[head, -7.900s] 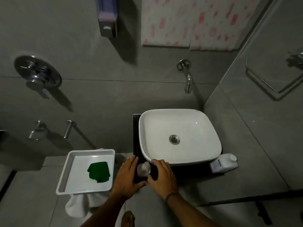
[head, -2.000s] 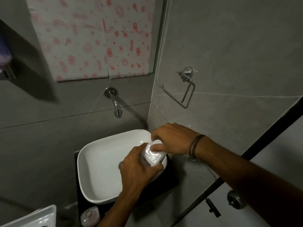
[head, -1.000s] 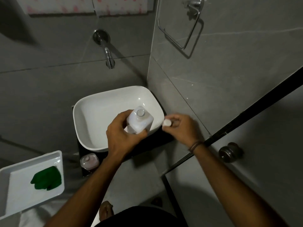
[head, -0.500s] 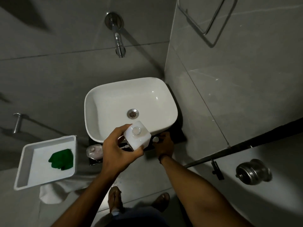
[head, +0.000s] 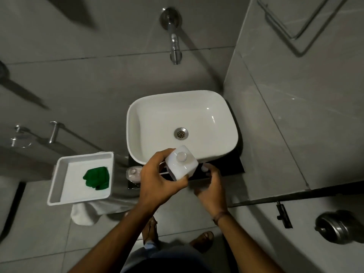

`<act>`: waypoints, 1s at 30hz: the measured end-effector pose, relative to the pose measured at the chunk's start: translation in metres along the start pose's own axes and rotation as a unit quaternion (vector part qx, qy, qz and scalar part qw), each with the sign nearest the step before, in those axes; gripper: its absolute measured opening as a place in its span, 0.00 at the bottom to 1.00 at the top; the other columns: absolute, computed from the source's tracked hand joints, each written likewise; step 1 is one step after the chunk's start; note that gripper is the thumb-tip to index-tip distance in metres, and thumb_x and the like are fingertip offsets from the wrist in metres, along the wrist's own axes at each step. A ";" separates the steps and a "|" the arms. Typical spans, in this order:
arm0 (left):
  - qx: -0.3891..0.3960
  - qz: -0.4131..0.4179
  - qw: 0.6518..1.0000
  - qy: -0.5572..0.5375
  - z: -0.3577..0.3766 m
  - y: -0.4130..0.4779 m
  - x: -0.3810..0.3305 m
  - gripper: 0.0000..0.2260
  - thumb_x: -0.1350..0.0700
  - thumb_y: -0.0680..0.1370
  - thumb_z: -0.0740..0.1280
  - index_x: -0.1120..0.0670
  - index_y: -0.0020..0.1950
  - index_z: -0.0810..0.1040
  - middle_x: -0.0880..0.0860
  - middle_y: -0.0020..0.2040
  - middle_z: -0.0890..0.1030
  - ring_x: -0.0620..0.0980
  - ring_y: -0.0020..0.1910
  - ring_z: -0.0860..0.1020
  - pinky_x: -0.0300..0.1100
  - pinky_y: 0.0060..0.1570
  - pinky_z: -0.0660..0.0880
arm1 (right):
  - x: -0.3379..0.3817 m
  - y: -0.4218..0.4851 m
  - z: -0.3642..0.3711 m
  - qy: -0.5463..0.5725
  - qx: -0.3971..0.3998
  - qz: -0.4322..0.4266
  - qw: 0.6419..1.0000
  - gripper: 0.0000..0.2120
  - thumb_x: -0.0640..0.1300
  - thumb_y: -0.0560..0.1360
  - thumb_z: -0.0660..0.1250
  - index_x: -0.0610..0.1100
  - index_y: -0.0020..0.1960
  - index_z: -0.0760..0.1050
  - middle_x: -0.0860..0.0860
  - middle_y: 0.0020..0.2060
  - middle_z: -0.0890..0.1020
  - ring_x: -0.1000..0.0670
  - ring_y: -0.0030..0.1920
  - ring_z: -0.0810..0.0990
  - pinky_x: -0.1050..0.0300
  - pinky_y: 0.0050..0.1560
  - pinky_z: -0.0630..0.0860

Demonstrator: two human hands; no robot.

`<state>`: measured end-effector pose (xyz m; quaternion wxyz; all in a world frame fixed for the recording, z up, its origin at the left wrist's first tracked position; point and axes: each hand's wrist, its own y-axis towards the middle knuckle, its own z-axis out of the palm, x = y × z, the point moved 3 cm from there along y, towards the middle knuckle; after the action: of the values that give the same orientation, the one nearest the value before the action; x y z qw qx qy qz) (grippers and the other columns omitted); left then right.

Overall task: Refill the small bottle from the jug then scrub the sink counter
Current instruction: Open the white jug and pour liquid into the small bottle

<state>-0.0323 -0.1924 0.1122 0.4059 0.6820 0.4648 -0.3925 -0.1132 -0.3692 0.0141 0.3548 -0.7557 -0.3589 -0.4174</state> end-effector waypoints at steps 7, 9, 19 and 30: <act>-0.030 0.000 0.999 -0.018 -0.033 -0.007 -0.002 0.32 0.43 0.65 0.84 0.44 0.66 0.79 0.41 0.60 0.84 0.47 0.60 0.84 0.41 0.49 0.85 | 0.099 -0.038 0.049 0.105 0.012 -0.112 0.988 0.42 0.47 0.66 0.79 0.66 0.73 0.63 0.65 0.66 0.75 0.58 0.66 0.76 0.51 0.61 0.81; -0.005 0.000 0.999 -0.053 -0.048 -0.010 0.000 0.32 0.39 0.68 0.82 0.45 0.69 0.78 0.42 0.63 0.83 0.48 0.63 0.82 0.35 0.54 0.82 | 0.111 -0.035 0.058 0.072 -0.040 -0.121 0.989 0.37 0.36 0.69 0.76 0.69 0.65 0.68 0.67 0.58 0.79 0.58 0.59 0.80 0.45 0.57 0.82; 0.019 -0.178 0.984 0.018 -0.150 -0.014 0.150 0.32 0.43 0.70 0.78 0.47 0.72 0.76 0.45 0.69 0.80 0.47 0.68 0.79 0.54 0.69 0.78 | 0.105 -0.036 0.095 0.048 -0.056 -0.090 0.993 0.35 0.51 0.58 0.85 0.56 0.62 0.76 0.59 0.57 0.83 0.55 0.58 0.82 0.48 0.59 0.83; 0.130 -0.153 0.977 0.074 -0.120 0.011 0.201 0.30 0.55 0.64 0.85 0.48 0.65 0.84 0.48 0.62 0.85 0.49 0.62 0.82 0.47 0.66 0.79 | 0.140 -0.041 0.116 0.027 -0.069 -0.105 0.992 0.37 0.55 0.58 0.84 0.62 0.64 0.73 0.60 0.61 0.81 0.54 0.63 0.80 0.48 0.60 0.83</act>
<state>0.0494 -0.0217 -0.0262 0.2137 0.6767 0.5375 -0.4555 -0.0486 -0.2178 0.1016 0.2659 -0.7251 -0.3970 -0.4959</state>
